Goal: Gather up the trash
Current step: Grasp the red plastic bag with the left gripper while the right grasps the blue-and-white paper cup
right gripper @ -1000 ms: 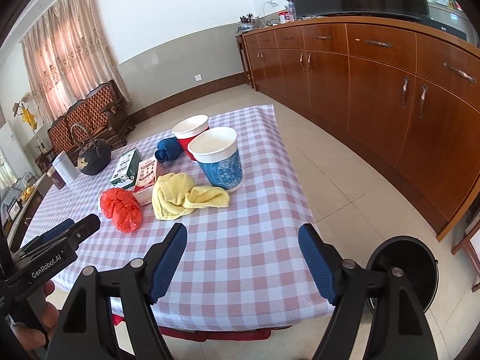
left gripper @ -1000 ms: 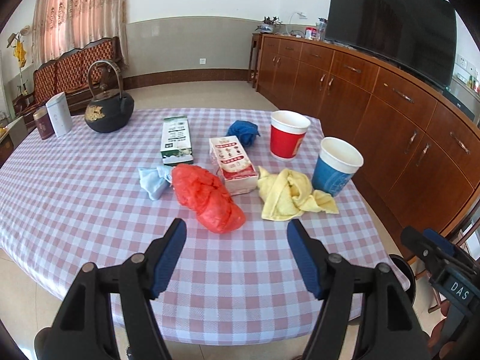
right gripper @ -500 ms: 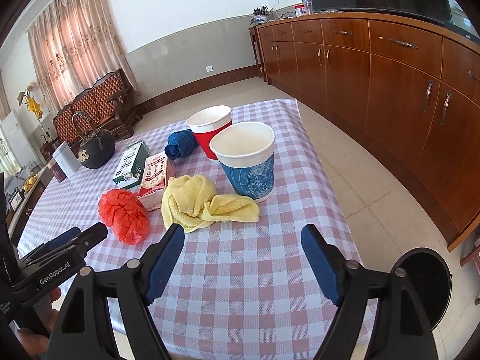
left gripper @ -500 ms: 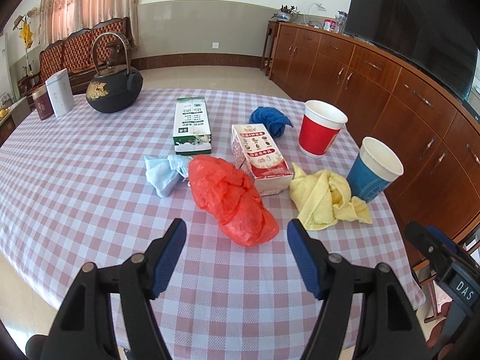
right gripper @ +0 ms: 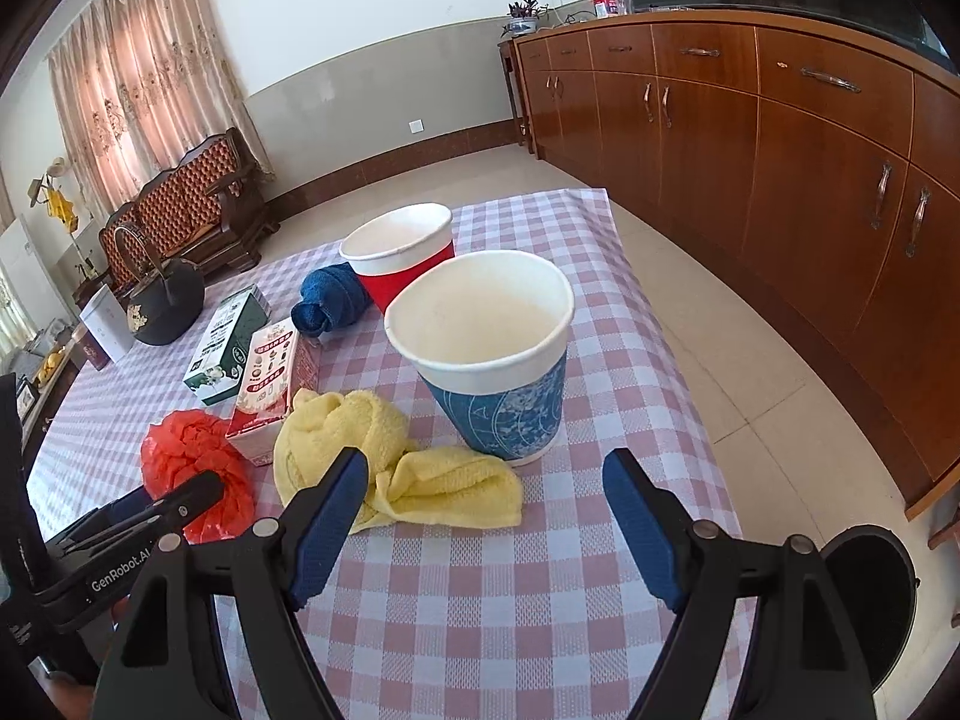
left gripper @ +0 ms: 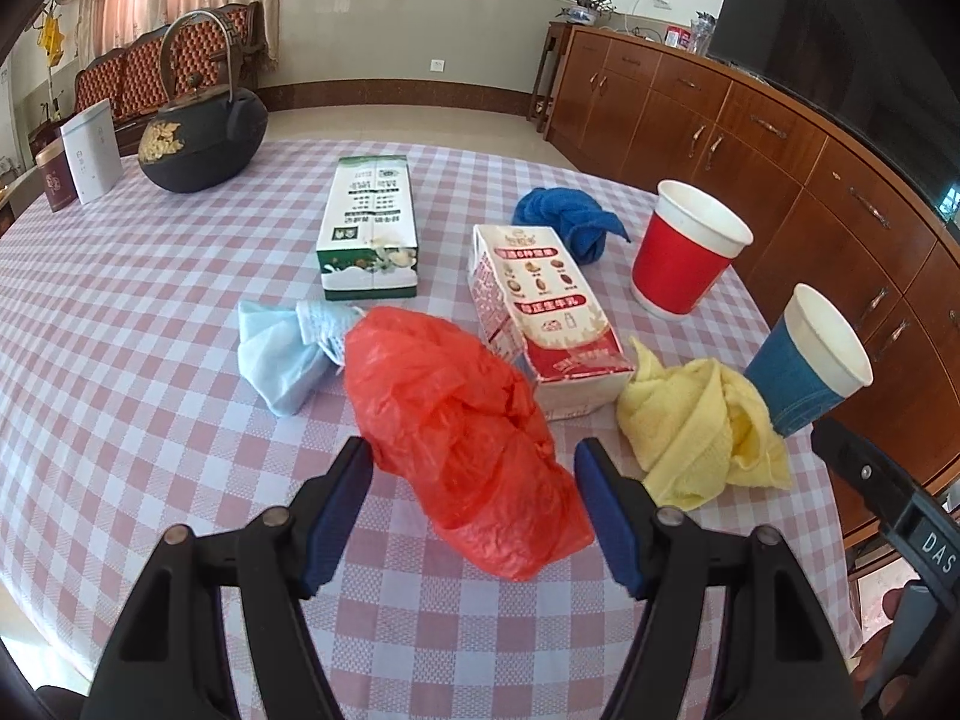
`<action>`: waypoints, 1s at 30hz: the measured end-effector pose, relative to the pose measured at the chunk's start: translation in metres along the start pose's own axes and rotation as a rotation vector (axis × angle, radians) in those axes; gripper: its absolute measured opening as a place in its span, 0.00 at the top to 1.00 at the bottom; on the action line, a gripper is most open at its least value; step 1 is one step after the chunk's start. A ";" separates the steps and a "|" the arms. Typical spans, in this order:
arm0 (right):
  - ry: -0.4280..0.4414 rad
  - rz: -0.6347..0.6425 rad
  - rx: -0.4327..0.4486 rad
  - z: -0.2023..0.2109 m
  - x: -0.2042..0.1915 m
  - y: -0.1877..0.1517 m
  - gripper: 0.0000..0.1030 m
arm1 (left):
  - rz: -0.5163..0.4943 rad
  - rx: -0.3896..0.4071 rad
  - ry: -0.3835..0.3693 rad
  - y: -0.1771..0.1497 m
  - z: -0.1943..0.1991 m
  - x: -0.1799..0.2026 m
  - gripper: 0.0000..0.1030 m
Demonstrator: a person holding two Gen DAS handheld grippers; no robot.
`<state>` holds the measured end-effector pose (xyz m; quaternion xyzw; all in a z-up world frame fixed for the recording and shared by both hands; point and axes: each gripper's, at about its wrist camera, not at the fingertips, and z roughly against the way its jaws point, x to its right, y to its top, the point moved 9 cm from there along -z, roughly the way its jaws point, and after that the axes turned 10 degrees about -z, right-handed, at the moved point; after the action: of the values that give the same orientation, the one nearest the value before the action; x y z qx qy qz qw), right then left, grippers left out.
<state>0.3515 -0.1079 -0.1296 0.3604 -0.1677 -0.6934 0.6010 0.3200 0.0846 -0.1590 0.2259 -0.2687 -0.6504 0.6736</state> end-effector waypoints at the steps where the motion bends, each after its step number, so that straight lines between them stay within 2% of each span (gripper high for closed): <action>1: 0.003 -0.001 -0.003 -0.003 0.000 0.001 0.20 | 0.004 0.004 -0.004 0.000 -0.002 -0.001 0.31; 2: 0.005 -0.002 -0.004 -0.006 0.000 0.002 0.20 | 0.007 0.007 -0.009 0.001 -0.003 -0.001 0.34; 4: 0.007 0.000 -0.005 -0.011 -0.001 0.005 0.20 | 0.014 0.013 -0.019 0.001 -0.005 -0.001 0.44; 5: 0.007 0.003 -0.006 -0.014 -0.002 0.006 0.20 | 0.019 0.015 -0.029 0.002 -0.006 -0.001 0.53; 9: 0.005 0.009 -0.004 -0.023 -0.003 0.009 0.20 | 0.044 0.044 -0.048 0.006 -0.004 -0.003 0.60; 16: 0.007 0.006 0.000 -0.034 -0.004 0.016 0.20 | 0.044 0.149 -0.030 0.025 0.011 -0.006 0.62; 30: 0.032 0.002 0.022 -0.050 -0.007 0.033 0.21 | 0.032 0.177 -0.053 0.044 0.002 0.005 0.63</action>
<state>0.4106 -0.0988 -0.1401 0.3777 -0.1660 -0.6850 0.6005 0.3524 0.0820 -0.1284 0.2629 -0.3463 -0.6192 0.6539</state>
